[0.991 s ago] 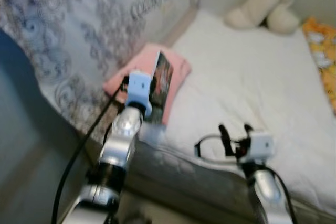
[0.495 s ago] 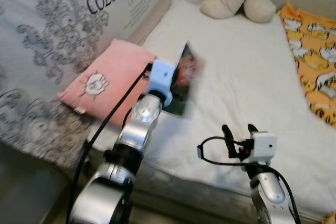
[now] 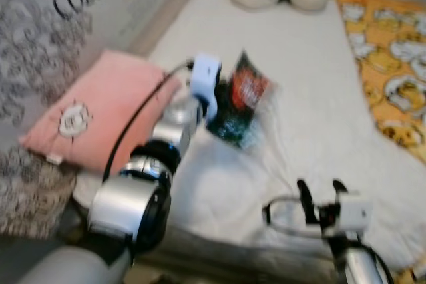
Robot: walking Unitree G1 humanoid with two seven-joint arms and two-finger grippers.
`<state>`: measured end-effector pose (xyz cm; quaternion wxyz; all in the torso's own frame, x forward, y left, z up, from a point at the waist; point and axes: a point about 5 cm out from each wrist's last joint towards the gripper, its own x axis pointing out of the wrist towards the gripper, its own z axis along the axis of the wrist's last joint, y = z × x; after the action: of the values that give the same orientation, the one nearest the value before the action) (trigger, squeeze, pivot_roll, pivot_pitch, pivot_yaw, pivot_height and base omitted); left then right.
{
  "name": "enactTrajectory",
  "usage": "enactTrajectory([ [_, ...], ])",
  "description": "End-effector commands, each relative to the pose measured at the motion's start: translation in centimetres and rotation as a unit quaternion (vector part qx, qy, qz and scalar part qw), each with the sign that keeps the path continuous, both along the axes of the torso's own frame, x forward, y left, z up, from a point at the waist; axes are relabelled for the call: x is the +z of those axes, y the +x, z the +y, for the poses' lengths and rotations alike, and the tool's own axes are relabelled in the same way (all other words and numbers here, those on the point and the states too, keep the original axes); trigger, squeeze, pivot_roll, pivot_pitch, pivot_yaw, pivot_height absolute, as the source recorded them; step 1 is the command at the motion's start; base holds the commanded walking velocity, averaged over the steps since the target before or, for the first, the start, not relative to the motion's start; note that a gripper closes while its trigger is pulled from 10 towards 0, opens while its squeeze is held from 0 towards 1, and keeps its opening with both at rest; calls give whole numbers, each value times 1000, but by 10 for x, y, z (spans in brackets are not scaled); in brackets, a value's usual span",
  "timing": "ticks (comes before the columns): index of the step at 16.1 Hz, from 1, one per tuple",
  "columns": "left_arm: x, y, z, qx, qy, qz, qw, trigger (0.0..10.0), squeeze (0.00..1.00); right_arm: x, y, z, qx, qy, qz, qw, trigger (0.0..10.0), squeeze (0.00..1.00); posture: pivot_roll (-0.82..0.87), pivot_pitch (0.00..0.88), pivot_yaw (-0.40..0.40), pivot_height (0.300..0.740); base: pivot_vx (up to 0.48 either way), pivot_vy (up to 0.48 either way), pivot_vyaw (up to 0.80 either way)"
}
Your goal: Clean up the room
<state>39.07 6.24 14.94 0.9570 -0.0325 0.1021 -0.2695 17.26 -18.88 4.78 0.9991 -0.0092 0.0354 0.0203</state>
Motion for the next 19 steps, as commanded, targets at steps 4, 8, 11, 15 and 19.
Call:
enactTrajectory([
  [4, -17, 3, 47, 93, 61, 27, 993, 10000, 0, 10, -62, -9, -11, -9, 62, 998, 10000, 0, -290, 221, -68, 740, 0, 0, 0],
  [8, -37, -5, 98, 179, 153, 34, 971, 10000, 0, 17, -90, -2, 3, -11, 100, 995, 10000, 0, -300, 268, -79, 740, 0, 0, 0],
  [11, -11, 5, 113, 172, 278, -56, 943, 10000, 0, 19, -93, 2, 0, -6, 114, 993, 10000, 0, -278, 269, -59, 740, 0, 0, 0],
  [15, -9, 7, 103, 137, 307, -69, 939, 10000, 0, 17, -93, 4, -6, -3, 118, 993, 10000, 0, -277, 277, -50, 740, 0, 0, 0],
  [19, 2, 12, 81, 138, 260, -79, 952, 10000, 1000, 19, -100, 3, -9, -10, 128, 992, 10000, 0, -313, 295, -47, 740, 0, 0, 0],
])
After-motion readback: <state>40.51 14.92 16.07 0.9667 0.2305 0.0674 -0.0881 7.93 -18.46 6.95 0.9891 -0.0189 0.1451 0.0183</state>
